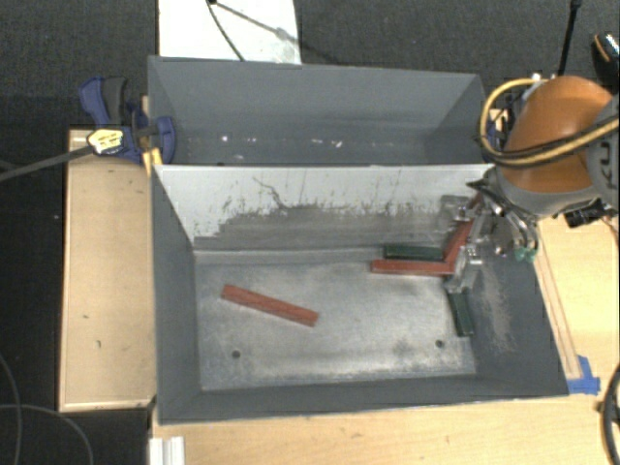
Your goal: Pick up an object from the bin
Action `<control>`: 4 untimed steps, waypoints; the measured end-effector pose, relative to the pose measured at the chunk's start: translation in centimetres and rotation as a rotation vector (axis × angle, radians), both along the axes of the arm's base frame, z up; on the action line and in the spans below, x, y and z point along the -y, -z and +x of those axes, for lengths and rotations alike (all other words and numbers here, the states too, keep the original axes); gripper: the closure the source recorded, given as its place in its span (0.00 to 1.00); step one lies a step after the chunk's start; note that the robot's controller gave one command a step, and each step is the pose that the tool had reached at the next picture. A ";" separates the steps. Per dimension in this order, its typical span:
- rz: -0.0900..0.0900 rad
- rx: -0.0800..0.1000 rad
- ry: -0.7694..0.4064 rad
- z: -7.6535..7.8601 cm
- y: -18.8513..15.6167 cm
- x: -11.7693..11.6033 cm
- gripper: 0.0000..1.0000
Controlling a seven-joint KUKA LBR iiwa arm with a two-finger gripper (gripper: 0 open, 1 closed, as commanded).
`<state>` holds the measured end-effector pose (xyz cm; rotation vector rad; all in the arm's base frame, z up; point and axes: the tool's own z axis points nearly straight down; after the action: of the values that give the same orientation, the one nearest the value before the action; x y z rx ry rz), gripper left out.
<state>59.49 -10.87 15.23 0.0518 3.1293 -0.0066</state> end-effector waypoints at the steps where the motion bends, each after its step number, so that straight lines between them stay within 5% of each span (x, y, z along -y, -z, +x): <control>1: 0.007 -0.014 0.170 -0.5 7.1 -4.2 0.00; 2: 0.008 -0.011 0.043 -1.3 6.1 -12.1 0.00; 3: 0.007 -0.013 -0.107 -4.2 6.9 -19.0 0.00; 4: 0.010 -0.008 -0.042 -4.1 8.2 -27.6 0.00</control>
Offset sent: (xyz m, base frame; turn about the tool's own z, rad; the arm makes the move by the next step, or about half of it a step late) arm -0.0050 0.0404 -0.0701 0.1710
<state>55.37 16.75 7.01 -0.0134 3.1380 0.0091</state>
